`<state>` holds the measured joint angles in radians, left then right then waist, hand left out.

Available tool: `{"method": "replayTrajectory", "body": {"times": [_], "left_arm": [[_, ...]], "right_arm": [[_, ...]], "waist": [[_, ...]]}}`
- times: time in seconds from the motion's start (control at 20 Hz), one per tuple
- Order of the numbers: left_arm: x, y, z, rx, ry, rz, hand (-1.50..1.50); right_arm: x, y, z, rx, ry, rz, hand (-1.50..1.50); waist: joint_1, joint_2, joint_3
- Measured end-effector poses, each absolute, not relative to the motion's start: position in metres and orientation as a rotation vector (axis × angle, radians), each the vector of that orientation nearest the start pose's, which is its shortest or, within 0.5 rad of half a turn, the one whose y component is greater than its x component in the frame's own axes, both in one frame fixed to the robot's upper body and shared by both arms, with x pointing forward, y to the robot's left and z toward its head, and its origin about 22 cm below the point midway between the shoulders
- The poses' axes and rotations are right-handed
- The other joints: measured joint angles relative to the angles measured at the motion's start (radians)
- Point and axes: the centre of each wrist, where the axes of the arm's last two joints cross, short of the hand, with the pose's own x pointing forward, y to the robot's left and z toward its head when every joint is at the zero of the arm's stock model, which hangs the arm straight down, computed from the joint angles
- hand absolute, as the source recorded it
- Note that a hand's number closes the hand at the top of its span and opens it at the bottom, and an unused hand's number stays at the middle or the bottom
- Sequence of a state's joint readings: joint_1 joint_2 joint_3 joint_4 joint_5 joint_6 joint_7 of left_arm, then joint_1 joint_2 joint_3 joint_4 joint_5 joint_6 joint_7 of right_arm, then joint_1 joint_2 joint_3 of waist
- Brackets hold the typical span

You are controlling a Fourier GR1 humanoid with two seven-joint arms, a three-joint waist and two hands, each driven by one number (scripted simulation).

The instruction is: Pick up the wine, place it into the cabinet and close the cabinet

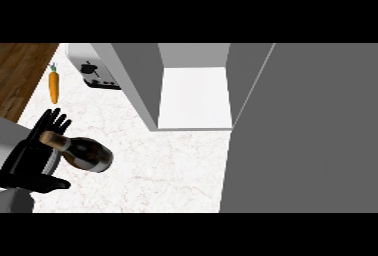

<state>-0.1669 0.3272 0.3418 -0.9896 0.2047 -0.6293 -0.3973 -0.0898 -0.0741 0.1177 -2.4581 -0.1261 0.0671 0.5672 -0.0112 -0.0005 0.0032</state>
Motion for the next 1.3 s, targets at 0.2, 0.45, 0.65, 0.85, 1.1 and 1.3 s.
{"method": "replayTrajectory", "body": {"times": [0.2,0.45,0.65,0.85,1.1,1.3], "left_arm": [[0.253,0.396,-0.055,-0.268,-1.656,-0.073,-1.50],[0.248,0.392,-0.073,-0.251,-1.621,-0.067,-1.50],[0.243,0.394,-0.093,-0.240,-1.560,-0.043,-1.50],[0.240,0.389,-0.111,-0.242,-1.519,-0.011,-1.50],[0.240,0.381,-0.122,-0.280,-1.486,0.026,-1.50],[0.244,0.380,-0.123,-0.301,-1.476,0.042,-1.50]], "right_arm": [[0.157,-0.207,0.204,0.242,-1.951,0.252,-1.50],[0.158,-0.206,0.204,0.250,-1.960,0.252,-1.50],[0.158,-0.204,0.205,0.257,-1.962,0.257,-1.50],[0.159,-0.202,0.205,0.266,-1.961,0.263,-1.50],[0.160,-0.201,0.210,0.266,-1.967,0.264,-1.50],[0.161,-0.202,0.211,0.259,-1.966,0.269,-1.50]], "waist": [[0.003,-0.008,0.011],[-0.004,-0.006,0.011],[-0.007,0.000,0.001],[-0.010,0.004,-0.004],[-0.013,0.006,-0.006],[-0.015,0.007,-0.007]]}}
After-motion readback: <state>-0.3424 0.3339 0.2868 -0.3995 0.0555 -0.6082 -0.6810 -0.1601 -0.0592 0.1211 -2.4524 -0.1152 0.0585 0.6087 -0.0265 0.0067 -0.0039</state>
